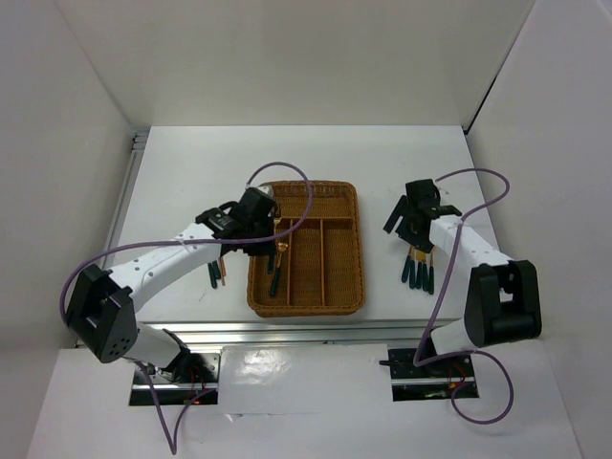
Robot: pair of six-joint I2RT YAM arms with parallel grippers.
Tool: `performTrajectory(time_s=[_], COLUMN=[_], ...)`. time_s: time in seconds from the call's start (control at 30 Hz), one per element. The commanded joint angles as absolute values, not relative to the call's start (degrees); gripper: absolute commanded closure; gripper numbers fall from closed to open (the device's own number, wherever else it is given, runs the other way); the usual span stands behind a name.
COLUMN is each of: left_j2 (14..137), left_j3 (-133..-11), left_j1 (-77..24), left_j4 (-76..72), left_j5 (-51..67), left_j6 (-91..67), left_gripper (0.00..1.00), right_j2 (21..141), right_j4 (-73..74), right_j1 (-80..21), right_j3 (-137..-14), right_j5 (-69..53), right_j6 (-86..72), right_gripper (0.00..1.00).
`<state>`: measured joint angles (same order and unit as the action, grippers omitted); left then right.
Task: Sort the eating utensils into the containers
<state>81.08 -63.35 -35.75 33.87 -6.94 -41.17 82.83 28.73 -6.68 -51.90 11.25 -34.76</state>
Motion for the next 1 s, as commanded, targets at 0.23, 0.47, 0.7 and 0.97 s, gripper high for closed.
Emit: performTrajectory(time_s=[0.23,0.47,0.7,0.97], left_j2=[85.9,91.1,92.9,91.8], left_j3=[-59.2,-58.7,-58.7,-61.3], left_j1=[-38.5,-38.5,-38.5,-38.5], left_j4=[28.6,27.9,28.6,31.5], left_j5=[-7.8,-6.8,-7.3,-9.5], left_j6=[-45.4,-44.9,-44.4,-43.2], left_gripper=[0.77,0.74,0.65,0.32], right_j2=[76.6,78.3,78.3,78.3], right_j4=[32.3,35.5,37.1,38.1], right_j1=[-5.4,-5.4,-5.4,-4.8], right_j3=[-49.5,-49.5,-49.0,-49.1], right_j5=[16.3,18.2,19.5,20.9], right_j6=[-36.5,-38.8,-39.8,-39.8], right_gripper=[0.07,0.06,0.11,0.28])
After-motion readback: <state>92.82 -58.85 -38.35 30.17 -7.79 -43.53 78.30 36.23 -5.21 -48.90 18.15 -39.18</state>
